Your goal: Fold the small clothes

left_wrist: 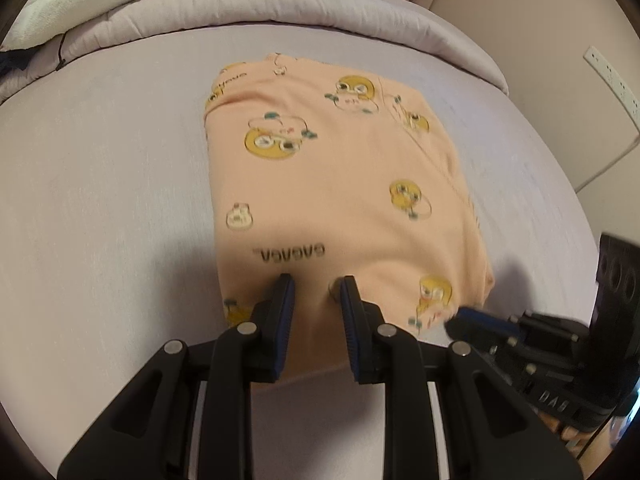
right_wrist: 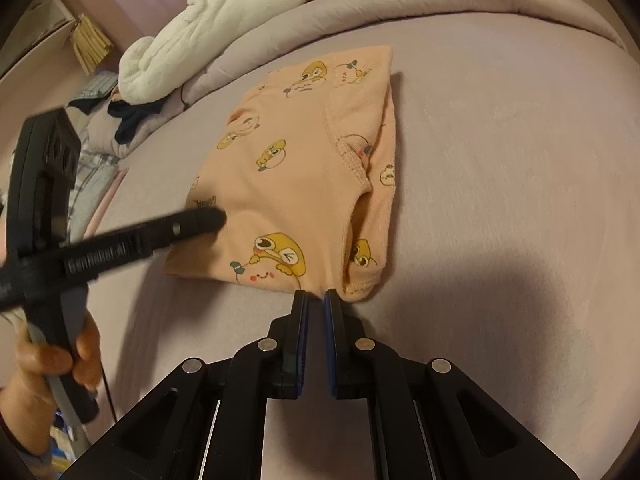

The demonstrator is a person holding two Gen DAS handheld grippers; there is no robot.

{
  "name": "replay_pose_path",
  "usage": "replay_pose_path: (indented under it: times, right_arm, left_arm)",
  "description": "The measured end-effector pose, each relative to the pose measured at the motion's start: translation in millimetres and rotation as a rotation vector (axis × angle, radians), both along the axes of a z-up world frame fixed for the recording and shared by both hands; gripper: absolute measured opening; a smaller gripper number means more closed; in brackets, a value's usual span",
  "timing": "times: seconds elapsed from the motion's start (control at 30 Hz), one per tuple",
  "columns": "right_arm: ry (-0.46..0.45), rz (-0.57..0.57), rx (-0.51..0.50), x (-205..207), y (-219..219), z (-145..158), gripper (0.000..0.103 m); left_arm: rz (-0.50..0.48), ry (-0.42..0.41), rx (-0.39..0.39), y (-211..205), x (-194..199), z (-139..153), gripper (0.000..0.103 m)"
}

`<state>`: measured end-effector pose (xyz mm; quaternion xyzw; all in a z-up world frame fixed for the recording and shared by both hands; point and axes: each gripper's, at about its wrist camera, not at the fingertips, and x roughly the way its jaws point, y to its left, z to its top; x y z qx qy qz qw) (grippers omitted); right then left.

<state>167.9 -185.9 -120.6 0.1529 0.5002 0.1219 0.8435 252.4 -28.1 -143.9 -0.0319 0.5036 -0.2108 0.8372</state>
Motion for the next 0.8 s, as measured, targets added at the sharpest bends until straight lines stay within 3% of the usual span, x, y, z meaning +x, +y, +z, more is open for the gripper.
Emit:
replay_pose_path:
  times: [0.53, 0.63, 0.8]
  right_arm:
    - [0.006, -0.022, 0.021, -18, -3, 6, 0.007]
    - [-0.002, -0.018, 0.021, -25, -1, 11, 0.008]
    - [-0.035, -0.008, 0.016, -39, 5, 26, 0.011]
  left_arm:
    - [0.026, 0.004, -0.047, 16, -35, 2, 0.026]
    - [0.043, 0.010, -0.054, 22, -44, 5, 0.029]
    - [0.075, 0.010, -0.065, 32, -63, 10, 0.047]
